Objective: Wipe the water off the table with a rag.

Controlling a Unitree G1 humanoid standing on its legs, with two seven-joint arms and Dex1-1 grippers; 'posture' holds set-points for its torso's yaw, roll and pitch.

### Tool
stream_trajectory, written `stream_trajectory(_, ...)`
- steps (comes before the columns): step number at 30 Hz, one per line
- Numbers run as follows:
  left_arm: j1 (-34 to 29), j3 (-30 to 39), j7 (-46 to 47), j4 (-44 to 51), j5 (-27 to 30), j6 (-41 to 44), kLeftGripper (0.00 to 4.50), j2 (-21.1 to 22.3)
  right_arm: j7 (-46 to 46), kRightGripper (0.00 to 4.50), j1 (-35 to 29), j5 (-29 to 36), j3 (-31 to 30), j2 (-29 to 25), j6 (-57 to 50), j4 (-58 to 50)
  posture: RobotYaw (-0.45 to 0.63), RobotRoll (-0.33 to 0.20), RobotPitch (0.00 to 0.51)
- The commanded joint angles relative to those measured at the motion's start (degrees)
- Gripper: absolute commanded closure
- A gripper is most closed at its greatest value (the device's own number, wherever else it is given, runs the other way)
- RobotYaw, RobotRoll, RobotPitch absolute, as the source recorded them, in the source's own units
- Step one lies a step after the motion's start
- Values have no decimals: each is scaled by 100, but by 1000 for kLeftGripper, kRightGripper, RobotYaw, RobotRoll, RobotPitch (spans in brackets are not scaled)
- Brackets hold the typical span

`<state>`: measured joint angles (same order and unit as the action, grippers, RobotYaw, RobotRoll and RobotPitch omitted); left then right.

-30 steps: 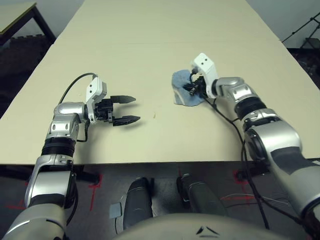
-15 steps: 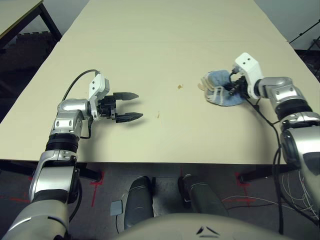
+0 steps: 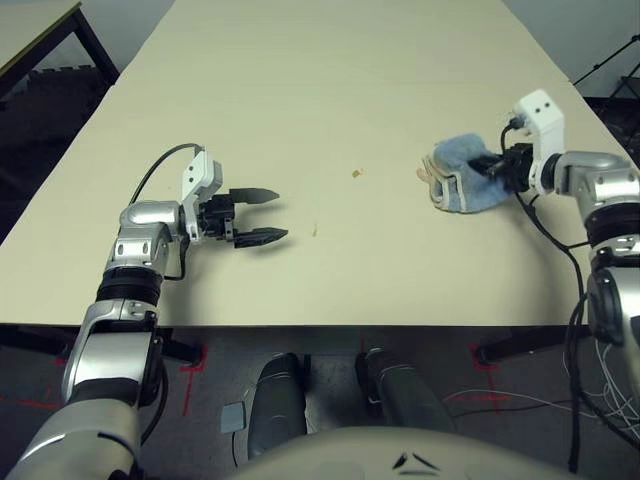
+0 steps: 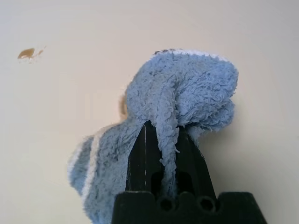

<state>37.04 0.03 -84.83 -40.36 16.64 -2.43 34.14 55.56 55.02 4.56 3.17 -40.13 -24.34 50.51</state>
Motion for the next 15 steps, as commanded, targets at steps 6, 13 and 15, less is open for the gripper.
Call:
stream_trajectory(6,150,-71,-73,-291,-125,-128,0,-77,107,4484,-52,-176,-97,-476,88,266,-371,0,108)
stream_trajectory(13,149,-55,-112,-299,-132,-139,0,-50,-37,4484,-283,-428,-169,-509,340,845,-362,0,109)
stream_trajectory(15,143,-48,-119,-285,-131,-129,0,-33,-131,4484,-312,-450,-141,-517,430,1043,-361,0,110)
